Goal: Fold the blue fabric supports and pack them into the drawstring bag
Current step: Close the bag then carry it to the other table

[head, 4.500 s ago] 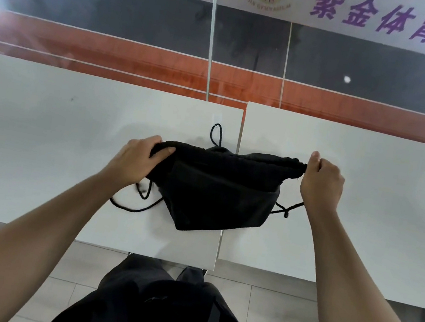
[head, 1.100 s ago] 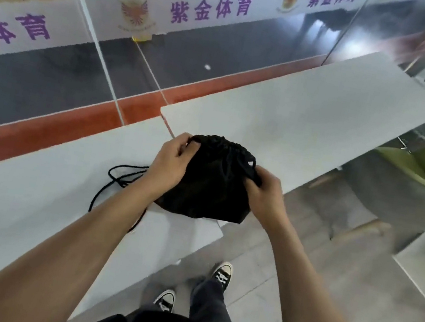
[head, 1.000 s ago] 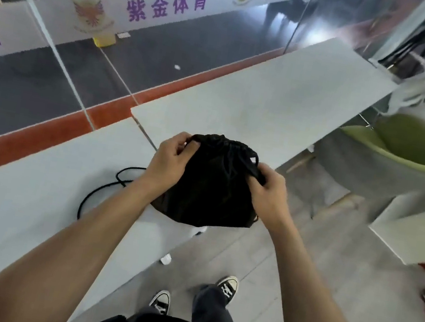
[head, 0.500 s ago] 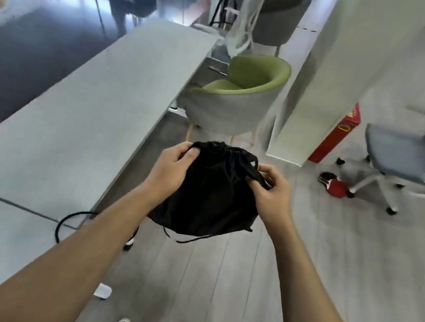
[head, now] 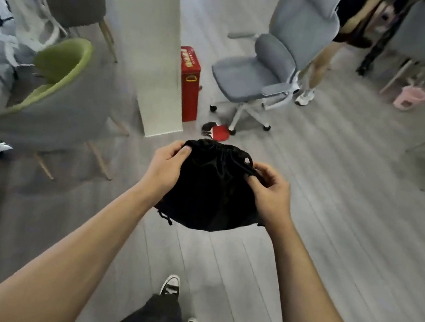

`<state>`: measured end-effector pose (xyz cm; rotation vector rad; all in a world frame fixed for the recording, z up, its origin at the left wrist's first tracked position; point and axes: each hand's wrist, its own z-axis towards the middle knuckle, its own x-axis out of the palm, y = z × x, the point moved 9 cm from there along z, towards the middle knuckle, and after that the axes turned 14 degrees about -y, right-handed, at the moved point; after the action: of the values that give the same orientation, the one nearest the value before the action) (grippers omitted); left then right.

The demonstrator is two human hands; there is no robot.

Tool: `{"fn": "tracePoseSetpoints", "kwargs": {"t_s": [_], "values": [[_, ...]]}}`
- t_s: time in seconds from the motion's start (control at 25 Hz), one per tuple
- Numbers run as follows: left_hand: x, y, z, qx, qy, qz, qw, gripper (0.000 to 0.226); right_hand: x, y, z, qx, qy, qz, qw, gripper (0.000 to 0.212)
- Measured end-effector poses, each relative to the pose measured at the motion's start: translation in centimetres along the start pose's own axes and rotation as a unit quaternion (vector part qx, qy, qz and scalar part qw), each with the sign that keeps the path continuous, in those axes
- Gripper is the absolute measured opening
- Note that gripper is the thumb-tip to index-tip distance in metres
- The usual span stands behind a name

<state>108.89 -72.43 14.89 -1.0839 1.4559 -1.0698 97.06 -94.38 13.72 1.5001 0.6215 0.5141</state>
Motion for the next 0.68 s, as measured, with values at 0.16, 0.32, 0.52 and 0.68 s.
{"fn": "tracePoseSetpoints", "kwargs": {"t_s": [0.16,0.32,0.52,0.68], "values": [[13.6,-1.9,2.2,0.02,0.094,0.015,0.995,0.025,-9.8,-1.3,6.4,0.01,-0.104,-0.001,0.995,0.026],[27.6,-4.9,3.9,0.021,0.188,0.002,0.982,0.026,-18.9,-1.7,13.0,0.021,-0.204,-0.01,0.979,0.023],[43.1,-9.5,6.2,0.115,0.278,0.034,0.953,0.028,-28.8,-0.5,20.7,0.029,-0.315,-0.018,0.948,0.026],[52.8,-13.5,6.4,0.132,0.329,-0.005,0.935,0.021,-35.5,0.6,26.2,0.021,-0.387,-0.014,0.922,0.028]]}}
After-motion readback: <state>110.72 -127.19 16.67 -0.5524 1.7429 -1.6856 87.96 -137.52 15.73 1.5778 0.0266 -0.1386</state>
